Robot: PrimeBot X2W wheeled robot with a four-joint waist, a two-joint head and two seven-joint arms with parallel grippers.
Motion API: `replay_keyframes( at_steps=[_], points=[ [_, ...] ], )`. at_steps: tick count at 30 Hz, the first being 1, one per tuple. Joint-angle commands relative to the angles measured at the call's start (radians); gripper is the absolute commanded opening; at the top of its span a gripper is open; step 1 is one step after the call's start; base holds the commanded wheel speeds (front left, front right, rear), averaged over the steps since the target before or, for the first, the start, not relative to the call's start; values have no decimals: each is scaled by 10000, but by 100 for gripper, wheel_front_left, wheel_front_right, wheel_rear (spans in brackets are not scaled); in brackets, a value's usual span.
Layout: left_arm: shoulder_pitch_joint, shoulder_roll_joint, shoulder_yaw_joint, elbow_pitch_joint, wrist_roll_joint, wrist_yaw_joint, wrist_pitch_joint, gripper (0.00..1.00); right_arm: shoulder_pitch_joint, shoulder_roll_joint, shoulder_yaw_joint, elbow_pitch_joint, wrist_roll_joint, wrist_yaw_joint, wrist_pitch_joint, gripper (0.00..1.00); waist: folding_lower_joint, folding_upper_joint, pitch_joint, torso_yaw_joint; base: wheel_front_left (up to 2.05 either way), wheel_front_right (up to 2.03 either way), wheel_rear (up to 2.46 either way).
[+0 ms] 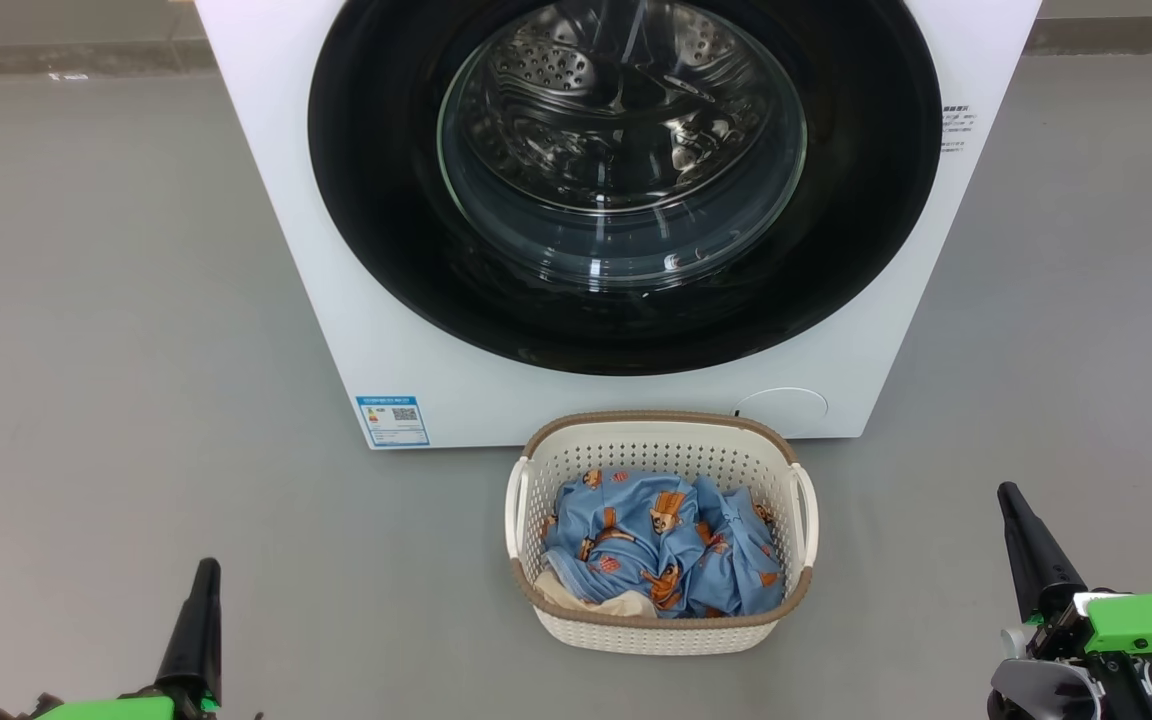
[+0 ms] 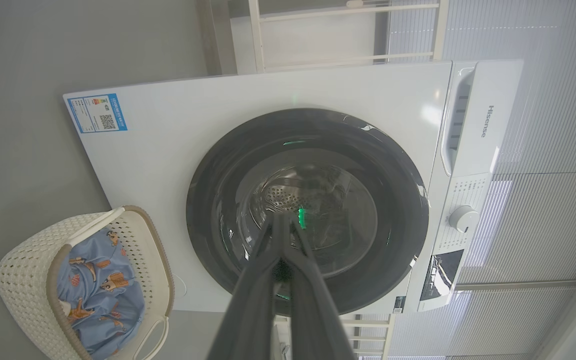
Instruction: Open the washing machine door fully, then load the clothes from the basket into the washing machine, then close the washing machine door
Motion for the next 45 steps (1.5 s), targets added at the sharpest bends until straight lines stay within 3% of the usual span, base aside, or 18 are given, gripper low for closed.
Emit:
replay_keyframes(
  at_steps=[1, 5, 6, 17, 22, 45],
  points=[
    [-424, 93, 310, -156, 87, -67, -12, 0, -436, -91, 192, -251, -91, 48, 73, 0, 0, 0, 0, 0, 0, 0, 0],
    [-424, 93, 310, -156, 87, -67, -12, 0, -436, -91, 192, -251, -91, 48, 73, 0, 0, 0, 0, 0, 0, 0, 0],
    [0, 0, 0, 0, 0, 0, 0, 100, 0, 0, 0, 0, 0, 0, 0, 100, 0, 0, 0, 0, 0, 0, 0],
    [39, -27, 32, 179, 16, 11, -89, 100, 45, 78, 161, 199, -14, 3, -210, 100, 22, 0, -12, 7, 0, 0, 0],
    [-32, -8, 72, 108, 39, 7, -159, 100, -42, 71, 247, 124, -34, 5, -359, 100, 1, 0, 12, 7, 0, 0, 0],
    [-320, 382, -243, -463, 787, -8, -736, 100, -487, 36, 910, -482, -1144, 14, -1064, 100, 0, 0, 30, -29, 0, 0, 0]
  ],
)
